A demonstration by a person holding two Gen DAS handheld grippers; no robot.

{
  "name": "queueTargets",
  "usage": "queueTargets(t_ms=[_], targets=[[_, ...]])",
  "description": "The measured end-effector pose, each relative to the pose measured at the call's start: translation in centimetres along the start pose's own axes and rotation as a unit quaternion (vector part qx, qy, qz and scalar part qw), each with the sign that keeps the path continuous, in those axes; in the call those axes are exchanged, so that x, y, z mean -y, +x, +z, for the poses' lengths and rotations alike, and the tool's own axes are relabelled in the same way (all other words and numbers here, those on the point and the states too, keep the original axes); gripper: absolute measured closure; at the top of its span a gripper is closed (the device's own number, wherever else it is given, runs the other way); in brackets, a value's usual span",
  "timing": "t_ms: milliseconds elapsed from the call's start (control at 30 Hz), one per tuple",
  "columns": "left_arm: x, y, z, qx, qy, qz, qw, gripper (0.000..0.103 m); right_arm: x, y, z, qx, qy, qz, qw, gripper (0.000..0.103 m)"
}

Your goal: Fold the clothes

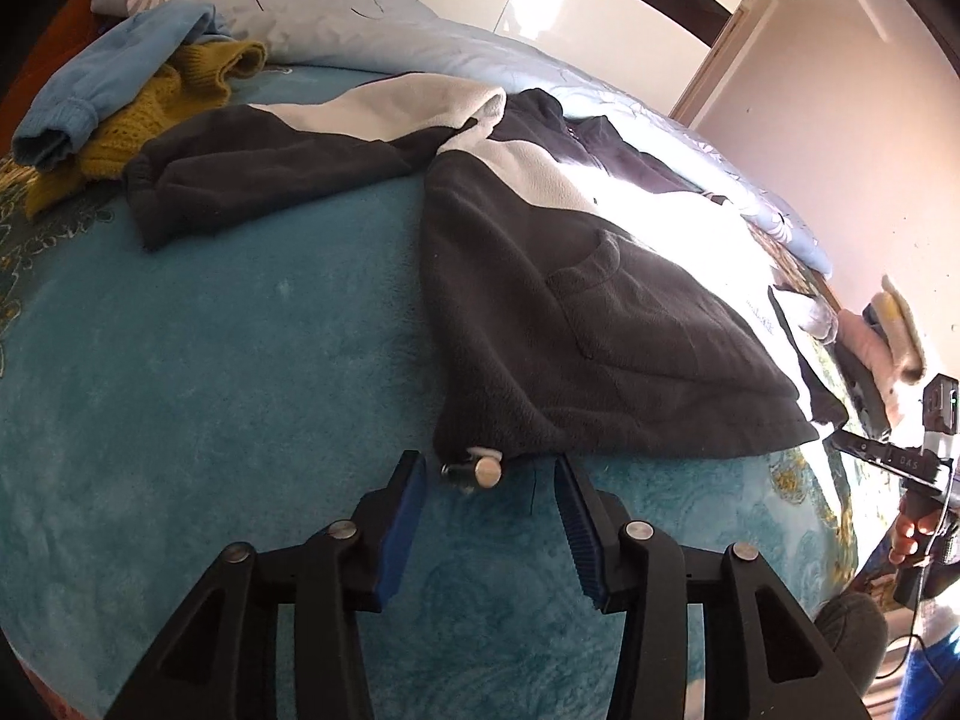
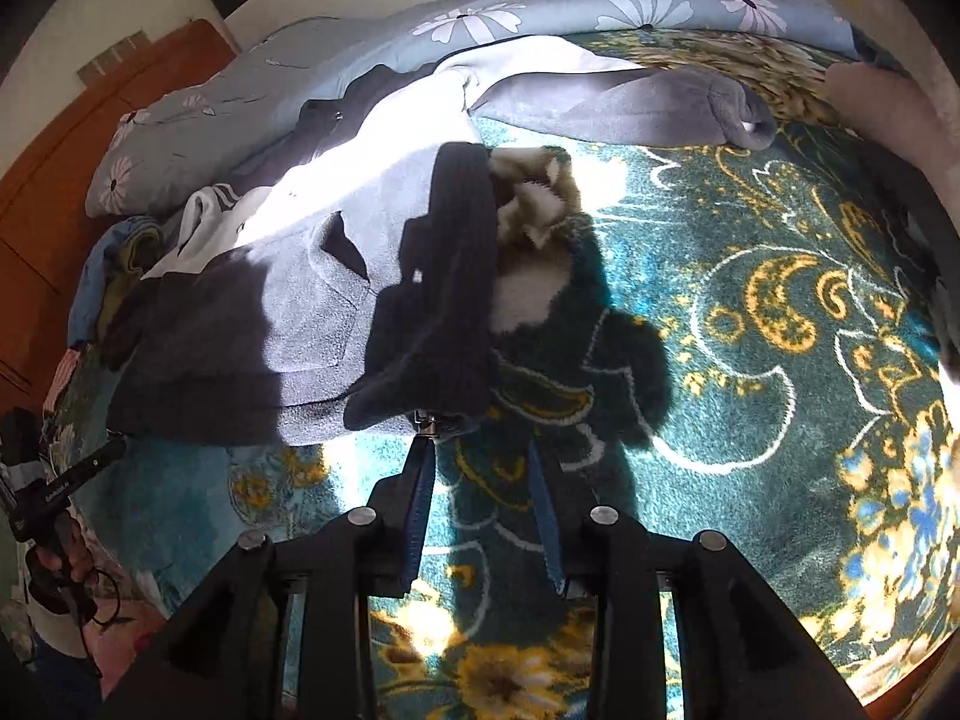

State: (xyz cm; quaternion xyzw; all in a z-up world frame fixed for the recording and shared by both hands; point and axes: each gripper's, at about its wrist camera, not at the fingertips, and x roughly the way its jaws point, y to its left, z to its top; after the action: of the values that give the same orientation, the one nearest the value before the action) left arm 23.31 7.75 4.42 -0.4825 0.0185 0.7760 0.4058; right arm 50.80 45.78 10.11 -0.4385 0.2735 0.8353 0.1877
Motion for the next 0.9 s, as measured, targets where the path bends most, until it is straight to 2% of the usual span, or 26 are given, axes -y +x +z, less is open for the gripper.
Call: queueTargets(t_ms=[167,267,400,633,800,900], targets=[[0.5,-0.2,1.9,0.033,0.0,0.003,0.9994,0.055,-1.2,0.2,1.0,0.016,-0.02,-0.015,1.0,0.068],[0.3,0.1,3.3,0.045,-0.01,0.01,0.9989,0.055,-1.4,0.5,1.7,0.026,-0.019,-0.031,0.999,0.061],[0.3,0.9,4.5,0.053,-0.034,0.015,0.9979,0.055,-1.7,1.0,2.6,0.04,-0.018,-0.052,0.998,0.061],[0.6,1.9,3.6,0.036,-0.034,0.028,0.9984,0.051,-2.2,1.8,4.3,0.063,-0.016,-0.089,0.994,0.061],[0.0,0.5,2.1,0.021,-0.037,-0.008,0.9991,0.048,-1.3,0.8,4.8,0.084,0.009,-0.082,0.993,0.061],[0.3,0.4,1.3,0.017,-0.017,0.014,0.9996,0.046,-1.2,0.5,5.1,0.09,0.015,-0.083,0.992,0.061]])
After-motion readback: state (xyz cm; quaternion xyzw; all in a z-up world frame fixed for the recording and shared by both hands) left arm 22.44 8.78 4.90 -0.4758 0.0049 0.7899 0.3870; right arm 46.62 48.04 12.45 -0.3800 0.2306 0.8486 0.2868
